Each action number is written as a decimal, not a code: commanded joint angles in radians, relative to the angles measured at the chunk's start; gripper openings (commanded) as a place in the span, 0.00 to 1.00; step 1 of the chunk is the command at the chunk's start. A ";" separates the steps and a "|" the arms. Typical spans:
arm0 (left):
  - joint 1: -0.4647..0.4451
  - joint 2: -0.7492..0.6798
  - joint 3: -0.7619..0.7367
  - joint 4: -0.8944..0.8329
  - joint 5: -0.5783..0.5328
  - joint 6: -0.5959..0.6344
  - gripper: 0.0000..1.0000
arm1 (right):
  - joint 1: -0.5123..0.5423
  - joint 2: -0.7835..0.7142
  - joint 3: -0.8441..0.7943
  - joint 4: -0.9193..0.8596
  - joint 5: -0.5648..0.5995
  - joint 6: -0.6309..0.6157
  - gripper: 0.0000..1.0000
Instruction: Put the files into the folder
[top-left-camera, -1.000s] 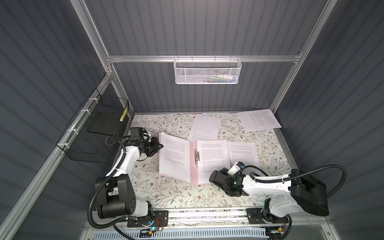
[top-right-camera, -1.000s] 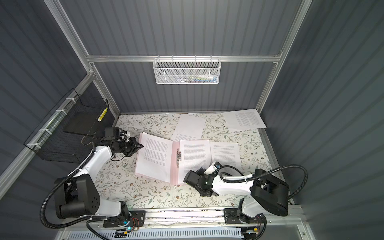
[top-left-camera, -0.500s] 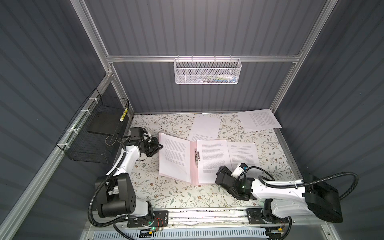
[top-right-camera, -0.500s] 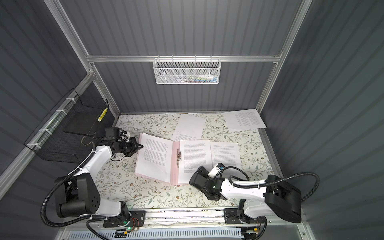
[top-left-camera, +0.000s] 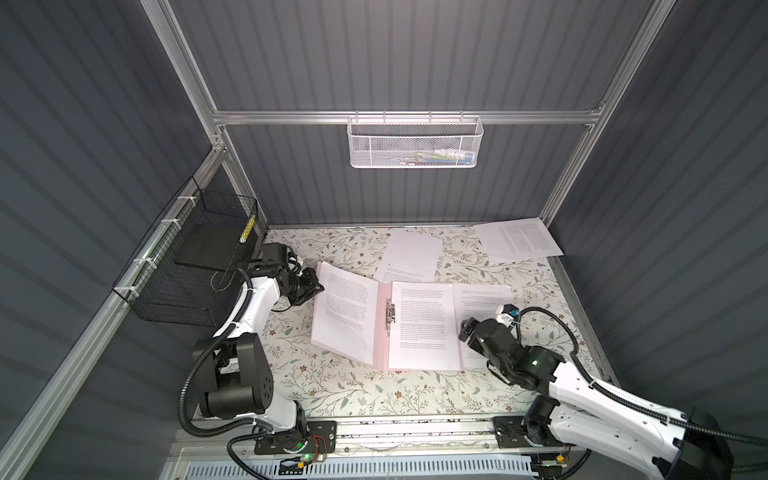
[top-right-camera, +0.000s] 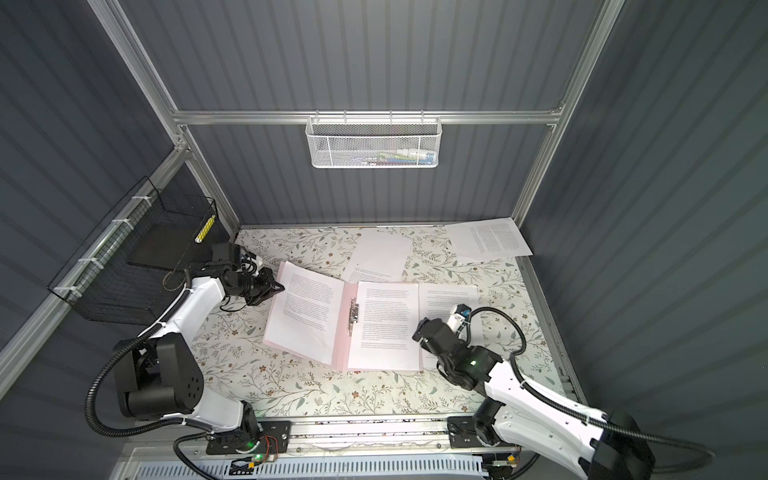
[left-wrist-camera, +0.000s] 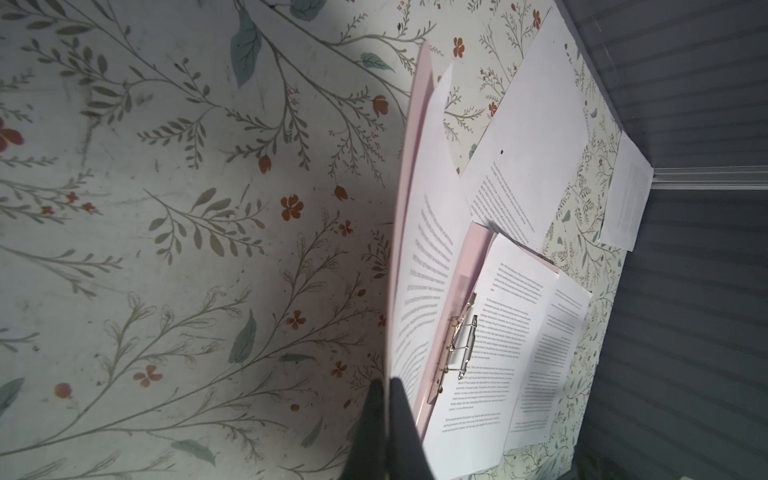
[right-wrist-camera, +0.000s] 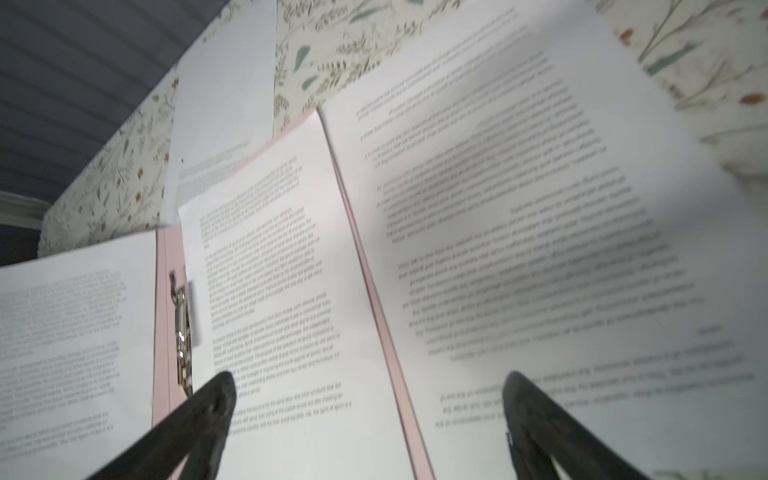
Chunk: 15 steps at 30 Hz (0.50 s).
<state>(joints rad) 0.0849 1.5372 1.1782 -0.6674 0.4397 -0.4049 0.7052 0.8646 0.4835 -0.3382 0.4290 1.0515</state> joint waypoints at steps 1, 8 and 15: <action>0.003 0.018 0.051 -0.112 -0.074 0.046 0.00 | -0.123 0.028 0.026 0.055 -0.146 -0.272 0.99; 0.003 0.013 0.122 -0.179 -0.231 0.077 0.00 | -0.439 0.209 0.129 0.057 -0.401 -0.451 0.99; 0.003 0.058 0.194 -0.215 -0.260 0.076 0.46 | -0.636 0.421 0.255 0.060 -0.547 -0.508 0.99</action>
<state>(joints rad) 0.0841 1.5837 1.3373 -0.8364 0.2153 -0.3332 0.1085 1.2510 0.7074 -0.2749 -0.0025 0.6018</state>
